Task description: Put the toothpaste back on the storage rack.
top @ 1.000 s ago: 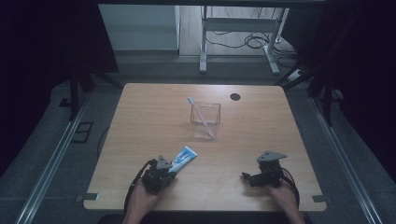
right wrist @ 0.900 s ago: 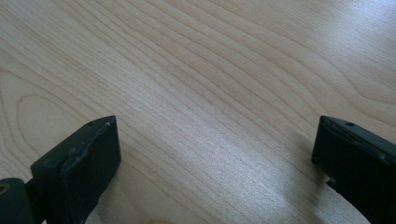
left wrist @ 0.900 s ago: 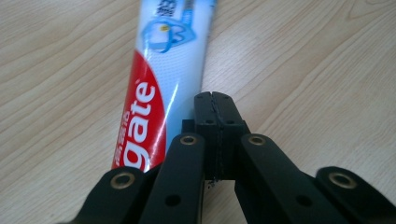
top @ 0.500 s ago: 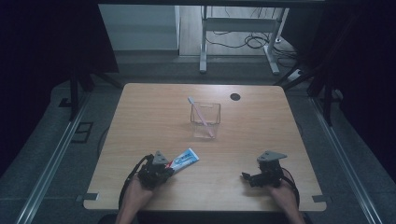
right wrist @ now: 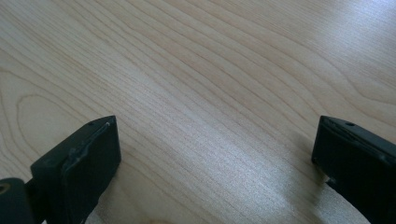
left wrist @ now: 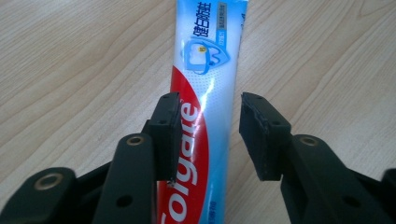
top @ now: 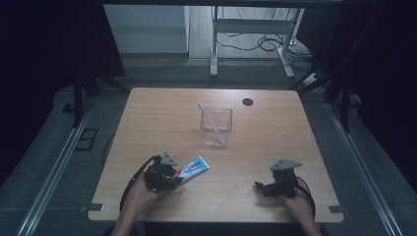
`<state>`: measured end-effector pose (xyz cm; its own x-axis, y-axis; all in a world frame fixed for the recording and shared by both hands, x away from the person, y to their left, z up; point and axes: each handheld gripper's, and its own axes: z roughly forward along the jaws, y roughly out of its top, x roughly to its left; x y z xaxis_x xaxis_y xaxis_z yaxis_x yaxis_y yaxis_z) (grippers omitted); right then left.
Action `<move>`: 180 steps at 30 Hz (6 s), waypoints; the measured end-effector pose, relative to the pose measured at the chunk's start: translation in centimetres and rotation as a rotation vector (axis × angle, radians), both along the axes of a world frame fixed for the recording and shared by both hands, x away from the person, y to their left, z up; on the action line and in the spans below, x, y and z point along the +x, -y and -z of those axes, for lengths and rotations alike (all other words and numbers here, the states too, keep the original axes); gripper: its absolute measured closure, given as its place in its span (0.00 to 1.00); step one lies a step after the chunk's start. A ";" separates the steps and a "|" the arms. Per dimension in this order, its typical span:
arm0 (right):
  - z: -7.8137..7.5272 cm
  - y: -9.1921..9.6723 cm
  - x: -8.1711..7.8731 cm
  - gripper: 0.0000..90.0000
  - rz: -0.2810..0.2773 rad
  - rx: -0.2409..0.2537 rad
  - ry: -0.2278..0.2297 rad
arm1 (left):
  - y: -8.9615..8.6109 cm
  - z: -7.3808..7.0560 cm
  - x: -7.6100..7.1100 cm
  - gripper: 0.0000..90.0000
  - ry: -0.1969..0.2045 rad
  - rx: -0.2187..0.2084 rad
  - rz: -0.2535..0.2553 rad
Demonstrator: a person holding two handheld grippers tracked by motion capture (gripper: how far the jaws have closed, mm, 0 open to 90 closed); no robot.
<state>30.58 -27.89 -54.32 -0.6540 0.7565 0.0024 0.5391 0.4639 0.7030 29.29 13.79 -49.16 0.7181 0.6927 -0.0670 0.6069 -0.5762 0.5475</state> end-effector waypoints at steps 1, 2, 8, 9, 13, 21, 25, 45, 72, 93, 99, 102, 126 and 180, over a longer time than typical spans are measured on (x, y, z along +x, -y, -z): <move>0.0 0.0 0.0 0.01 0.000 0.000 0.000 | 0.0 0.0 0.2 0.62 -0.004 0.009 0.004; 0.0 0.0 0.0 0.01 0.001 0.000 0.001 | 0.0 0.1 0.3 0.61 -0.007 0.012 0.007; 0.0 0.0 0.0 0.01 0.000 -0.002 0.000 | 0.5 0.4 1.2 0.56 -0.051 0.025 0.024; 0.0 0.0 0.0 0.01 0.000 -0.002 0.000 | 0.6 0.4 1.4 0.55 -0.053 0.031 0.027; 0.0 0.0 0.0 0.01 -0.001 -0.002 0.001 | 1.1 0.6 2.1 0.55 -0.075 0.055 0.046; 0.0 0.0 0.0 0.01 0.001 0.000 0.001 | 2.0 1.1 3.1 0.54 -0.108 0.088 0.067; 0.0 0.0 0.0 0.01 0.001 -0.001 0.001 | 2.3 1.2 3.3 0.54 -0.116 0.100 0.071; 0.0 0.0 0.0 0.01 0.000 0.000 0.001 | 3.5 1.0 4.1 0.70 -0.150 0.170 0.083; 0.0 0.0 0.0 0.01 0.001 0.000 0.001 | 2.7 0.2 3.8 0.83 -0.119 0.063 0.046; 0.0 0.0 0.0 0.01 -0.005 -0.003 0.004 | 3.2 -3.1 4.3 0.83 -0.056 -0.020 0.041; 0.0 0.0 0.0 0.01 -0.004 -0.004 0.004 | 3.4 -4.3 4.7 0.83 -0.032 -0.042 0.027; 0.0 0.0 0.0 0.01 -0.004 -0.004 0.004 | 3.4 -4.9 5.0 0.83 -0.023 -0.056 0.024; 0.0 0.0 0.0 0.01 -0.006 -0.005 0.003 | 4.6 -8.9 8.0 0.83 0.049 -0.102 0.007; 0.0 0.1 0.0 0.01 -0.009 -0.008 0.006 | 9.6 -12.2 16.2 0.83 0.240 -0.203 -0.018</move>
